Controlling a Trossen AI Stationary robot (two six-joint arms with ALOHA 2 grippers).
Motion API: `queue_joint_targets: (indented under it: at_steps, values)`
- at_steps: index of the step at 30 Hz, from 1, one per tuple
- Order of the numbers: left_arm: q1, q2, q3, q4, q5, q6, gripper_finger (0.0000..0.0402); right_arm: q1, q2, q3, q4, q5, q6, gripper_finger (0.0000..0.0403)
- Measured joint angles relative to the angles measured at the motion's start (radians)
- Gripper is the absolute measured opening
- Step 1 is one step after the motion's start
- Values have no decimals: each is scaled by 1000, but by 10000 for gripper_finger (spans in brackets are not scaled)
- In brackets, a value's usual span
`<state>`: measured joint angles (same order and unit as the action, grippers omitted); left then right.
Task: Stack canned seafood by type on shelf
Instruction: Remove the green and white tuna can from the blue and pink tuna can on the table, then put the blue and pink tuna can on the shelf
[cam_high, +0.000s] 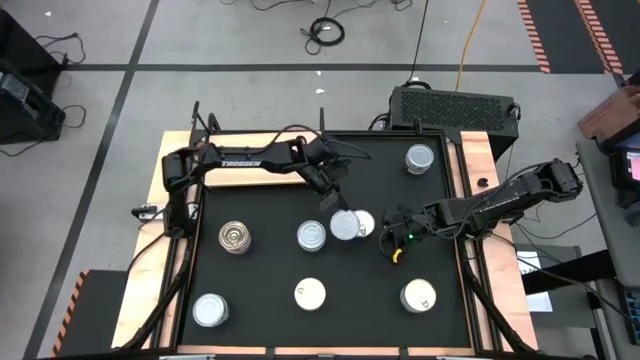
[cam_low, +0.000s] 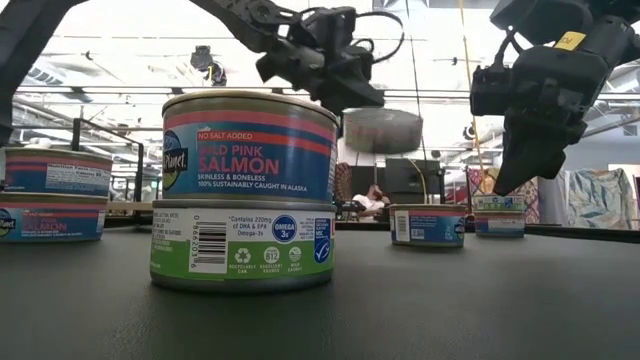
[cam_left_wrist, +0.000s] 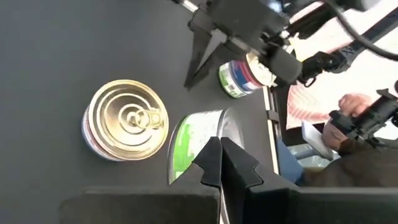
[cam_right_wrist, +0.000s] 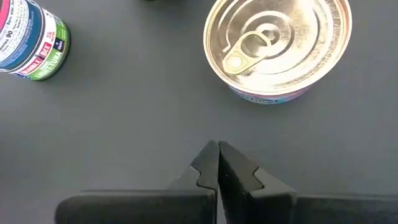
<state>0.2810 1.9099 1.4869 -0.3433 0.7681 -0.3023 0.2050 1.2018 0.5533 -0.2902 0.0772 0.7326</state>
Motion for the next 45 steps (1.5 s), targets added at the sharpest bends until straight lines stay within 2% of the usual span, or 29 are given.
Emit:
queue_joint_targets:
  at_steps: [7, 12, 18, 23, 27, 33, 36, 39, 45]
  values:
    - [8, -108, -115, -7, -27, 4, 0, 0, 0, 0, 1, 2, 7, 0]
    - [6, -114, -195, -16, -42, 23, 0, 0, 0, 0, 2, 2, 12, 0]
    - [-45, -114, -219, -1, -51, 76, 0, 0, 0, 0, 30, 2, 1, 0]
    - [-91, -138, -219, 5, -125, 83, 0, 0, 0, 0, 34, 2, -12, 0]
    - [-101, -212, -219, -60, -196, 103, 0, 0, 0, 0, 37, 2, -12, 0]
    - [-116, -348, -218, -315, -372, 148, 0, 0, 0, 0, 36, 2, -12, 0]
    - [-140, -385, -227, -389, -385, 202, 0, 0, 0, 0, 37, 2, -15, 0]
    - [-151, -440, -306, -383, -385, 193, 0, 0, 0, 0, 41, 3, -13, 0]
    - [-152, -662, -556, -330, -464, -1, 0, 0, 0, 0, 60, 3, -15, 0]
